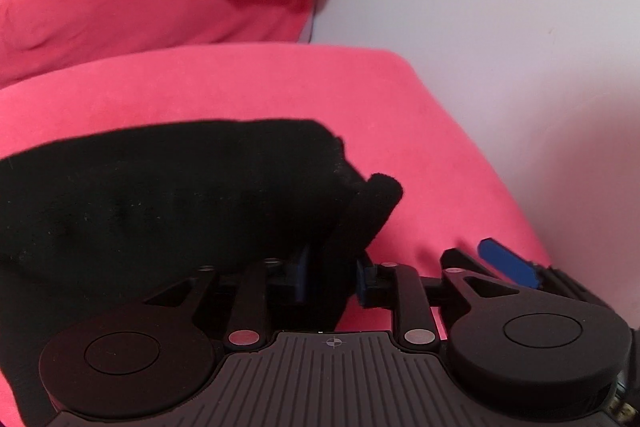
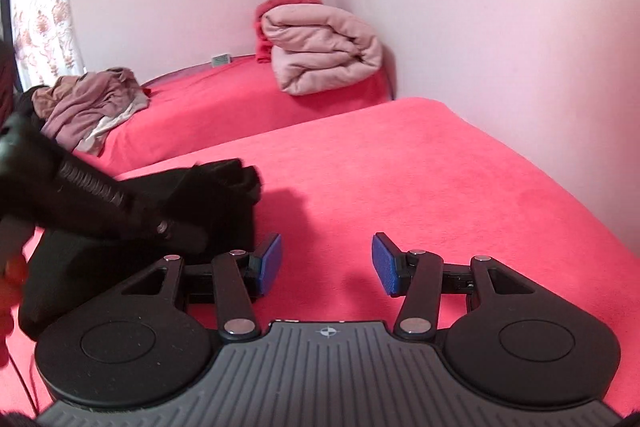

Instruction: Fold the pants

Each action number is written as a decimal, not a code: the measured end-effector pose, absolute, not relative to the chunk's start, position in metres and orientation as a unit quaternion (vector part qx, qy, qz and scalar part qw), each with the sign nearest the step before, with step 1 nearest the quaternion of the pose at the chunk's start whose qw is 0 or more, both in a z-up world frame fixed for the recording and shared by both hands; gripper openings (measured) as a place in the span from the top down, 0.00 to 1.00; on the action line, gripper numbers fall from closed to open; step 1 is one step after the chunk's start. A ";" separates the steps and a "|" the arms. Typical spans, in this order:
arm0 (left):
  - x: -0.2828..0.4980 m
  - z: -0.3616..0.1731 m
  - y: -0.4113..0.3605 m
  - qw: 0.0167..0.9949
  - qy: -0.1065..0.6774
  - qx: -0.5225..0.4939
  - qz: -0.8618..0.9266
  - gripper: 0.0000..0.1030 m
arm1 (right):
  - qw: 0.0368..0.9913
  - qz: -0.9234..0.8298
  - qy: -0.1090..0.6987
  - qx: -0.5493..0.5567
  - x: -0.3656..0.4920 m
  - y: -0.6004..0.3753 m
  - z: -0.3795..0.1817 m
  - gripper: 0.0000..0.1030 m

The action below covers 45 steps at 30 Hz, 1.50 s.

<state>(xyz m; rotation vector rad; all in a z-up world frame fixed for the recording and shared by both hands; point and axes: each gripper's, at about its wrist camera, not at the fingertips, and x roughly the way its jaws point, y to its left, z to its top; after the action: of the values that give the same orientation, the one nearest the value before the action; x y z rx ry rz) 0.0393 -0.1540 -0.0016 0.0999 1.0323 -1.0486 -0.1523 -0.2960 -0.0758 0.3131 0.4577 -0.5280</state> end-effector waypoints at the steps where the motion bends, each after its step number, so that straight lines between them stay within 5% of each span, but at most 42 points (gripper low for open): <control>1: 0.043 0.003 -0.150 0.734 0.474 0.038 -0.484 0.00 | 0.928 -0.256 0.221 0.155 -0.151 -0.298 -0.074 0.46; 10: 0.045 0.050 -0.060 0.773 0.419 0.018 -0.475 0.00 | 0.952 -0.195 0.188 0.145 -0.114 -0.298 -0.038 0.44; 15: 0.093 0.020 -0.027 0.817 0.445 -0.018 -0.367 0.00 | 0.970 -0.098 0.203 0.085 -0.063 -0.268 -0.029 0.46; 21: 0.096 -0.033 -0.006 0.809 0.497 -0.008 -0.314 0.00 | 0.941 -0.098 0.318 0.063 -0.029 -0.273 -0.072 0.53; 23: 0.091 -0.037 0.009 0.804 0.502 -0.032 -0.317 0.00 | 0.935 -0.136 0.309 0.110 -0.044 -0.292 -0.066 0.41; 28: 0.085 -0.044 0.030 0.798 0.513 -0.068 -0.309 0.00 | 0.951 -0.106 0.269 0.106 -0.033 -0.284 -0.030 0.43; 34: 0.076 -0.038 0.022 0.799 0.506 -0.048 -0.321 0.00 | 0.935 0.074 0.344 0.043 0.033 -0.205 -0.042 0.43; 38: 0.062 -0.036 0.034 0.793 0.518 -0.019 -0.320 0.00 | 0.923 0.034 0.377 0.067 0.050 -0.213 -0.062 0.49; 39: 0.062 -0.032 0.036 0.794 0.516 -0.018 -0.320 0.00 | 0.926 0.028 0.366 0.092 0.045 -0.219 -0.054 0.47; 41: 0.062 -0.024 0.040 0.799 0.513 -0.012 -0.313 0.00 | 0.940 0.000 0.330 0.091 0.032 -0.227 -0.034 0.27; 45: 0.063 -0.006 0.051 0.809 0.502 0.002 -0.304 0.00 | 0.948 -0.054 0.311 0.050 0.009 -0.250 -0.012 0.25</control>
<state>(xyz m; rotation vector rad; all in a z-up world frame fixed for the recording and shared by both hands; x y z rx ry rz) 0.0630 0.0505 -0.0062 0.0039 1.0740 -0.6494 0.0092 -0.2503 -0.0124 0.1025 0.6325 -0.1092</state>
